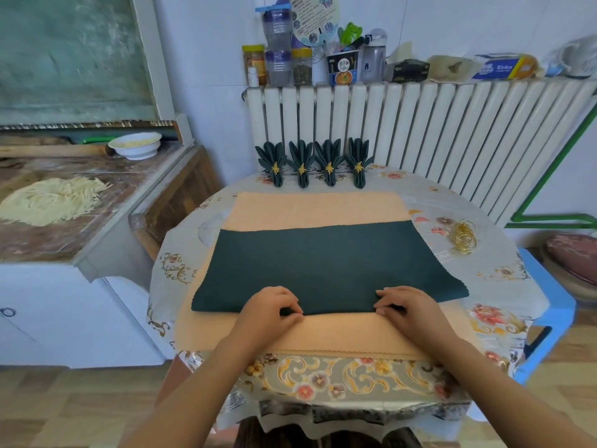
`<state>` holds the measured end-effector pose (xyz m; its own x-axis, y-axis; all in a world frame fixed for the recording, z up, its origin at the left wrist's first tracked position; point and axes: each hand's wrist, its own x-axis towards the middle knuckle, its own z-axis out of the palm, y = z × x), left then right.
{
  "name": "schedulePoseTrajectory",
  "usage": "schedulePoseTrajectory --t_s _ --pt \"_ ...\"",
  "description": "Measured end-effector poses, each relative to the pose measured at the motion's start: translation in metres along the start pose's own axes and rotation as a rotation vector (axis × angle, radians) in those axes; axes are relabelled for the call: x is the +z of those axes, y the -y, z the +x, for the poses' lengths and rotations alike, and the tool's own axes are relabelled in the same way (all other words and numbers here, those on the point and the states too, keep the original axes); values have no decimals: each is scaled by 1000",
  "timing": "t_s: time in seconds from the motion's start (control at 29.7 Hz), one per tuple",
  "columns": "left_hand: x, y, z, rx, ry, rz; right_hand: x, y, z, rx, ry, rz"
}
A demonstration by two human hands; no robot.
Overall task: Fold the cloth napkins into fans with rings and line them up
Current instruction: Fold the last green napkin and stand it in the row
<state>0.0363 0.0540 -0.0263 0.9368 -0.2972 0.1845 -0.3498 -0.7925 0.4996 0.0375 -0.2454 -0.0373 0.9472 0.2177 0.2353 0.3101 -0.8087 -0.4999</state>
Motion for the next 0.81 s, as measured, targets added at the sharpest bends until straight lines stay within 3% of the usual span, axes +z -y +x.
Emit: schedulePoseTrajectory --t_s 0.13,0.37,0.61,0.81 --pt "1 -6 0 55 -29 78 3 4 2 -95 -69 -130" --pt "4 -17 -4 95 -42 128 2 13 -5 -91 -126 -202" --pt "7 -23 -31 86 68 109 -5 17 -54 -157 -154 -179" --pt "-4 -31 -43 40 223 60 -14 26 -71 -139 9 -164"
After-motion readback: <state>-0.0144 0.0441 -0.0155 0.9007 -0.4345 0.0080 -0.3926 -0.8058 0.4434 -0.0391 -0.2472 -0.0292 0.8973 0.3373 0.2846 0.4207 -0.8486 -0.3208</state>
